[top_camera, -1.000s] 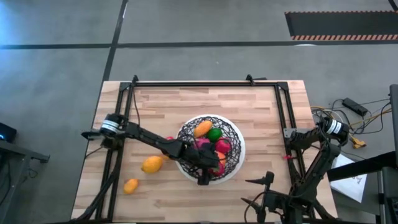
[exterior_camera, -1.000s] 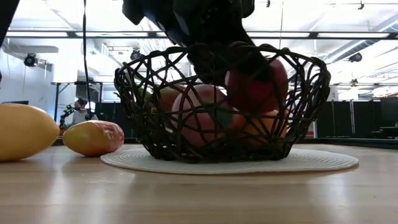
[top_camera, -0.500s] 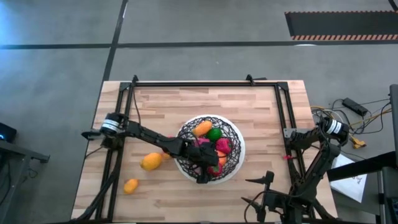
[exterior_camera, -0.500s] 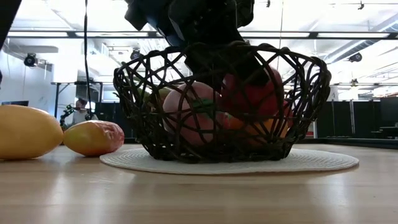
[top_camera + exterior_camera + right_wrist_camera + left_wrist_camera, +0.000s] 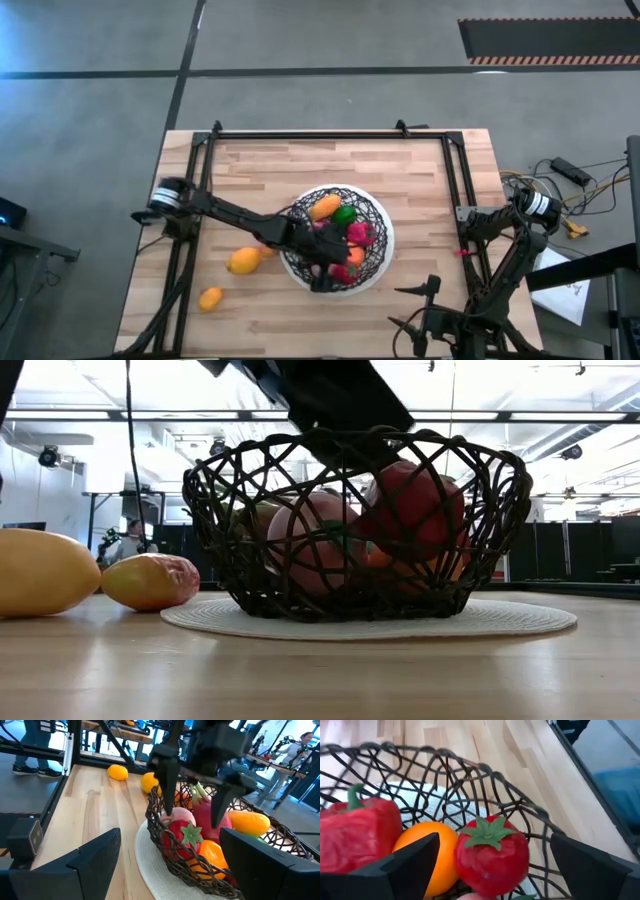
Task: Build produce basket
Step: Put the top lemon into the basket
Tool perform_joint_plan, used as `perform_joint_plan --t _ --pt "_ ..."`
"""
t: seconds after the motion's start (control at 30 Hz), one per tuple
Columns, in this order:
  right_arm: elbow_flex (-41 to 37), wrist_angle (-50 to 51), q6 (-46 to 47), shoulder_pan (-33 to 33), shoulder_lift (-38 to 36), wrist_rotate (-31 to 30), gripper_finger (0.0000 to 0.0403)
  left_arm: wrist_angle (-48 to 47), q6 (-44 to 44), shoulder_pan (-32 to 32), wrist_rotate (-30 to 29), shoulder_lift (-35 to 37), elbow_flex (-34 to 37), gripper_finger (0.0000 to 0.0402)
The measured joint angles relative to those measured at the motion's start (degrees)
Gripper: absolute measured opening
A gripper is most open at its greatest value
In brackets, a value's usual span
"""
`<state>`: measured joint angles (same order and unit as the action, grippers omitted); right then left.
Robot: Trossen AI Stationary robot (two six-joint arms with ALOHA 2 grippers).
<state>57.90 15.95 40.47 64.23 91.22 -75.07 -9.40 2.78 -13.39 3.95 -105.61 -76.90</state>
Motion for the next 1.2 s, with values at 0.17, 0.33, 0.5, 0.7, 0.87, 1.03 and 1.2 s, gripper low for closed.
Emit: perform_joint_plan --t 0.17,0.33,0.5,0.7,0.87,1.03,1.2 --pt "-0.2 0.0 0.0 -0.1 0.0 0.0 0.0328 -5.6 -0.2 -1.7 -0.9 4.8 0.1 0.0363" --pt "-0.2 0.0 0.0 -0.1 0.0 0.0 0.0328 -16.3 1.7 -6.7 -9.8 10.4 0.4 0.0363" --pt "-0.3 0.0 0.0 -0.1 0.0 0.0 0.0328 -30.9 12.9 -13.9 -18.4 15.3 0.4 0.0363" --pt "-0.3 0.0 0.0 -0.1 0.0 -0.1 0.0328 -46.5 35.9 -23.2 -25.5 19.7 1.4 0.0363" --pt "-0.3 0.0 0.0 -0.1 0.0 -0.1 0.0328 -55.2 53.5 -30.7 -29.8 20.5 3.7 0.0363" --pt "-0.3 0.0 0.0 -0.1 0.0 -0.1 0.0328 -55.5 62.4 -34.5 -32.2 20.5 9.8 0.0363" --pt "-0.3 0.0 0.0 -0.1 0.0 -0.1 0.0328 -55.5 67.8 -34.7 -32.6 20.5 17.6 0.0363"
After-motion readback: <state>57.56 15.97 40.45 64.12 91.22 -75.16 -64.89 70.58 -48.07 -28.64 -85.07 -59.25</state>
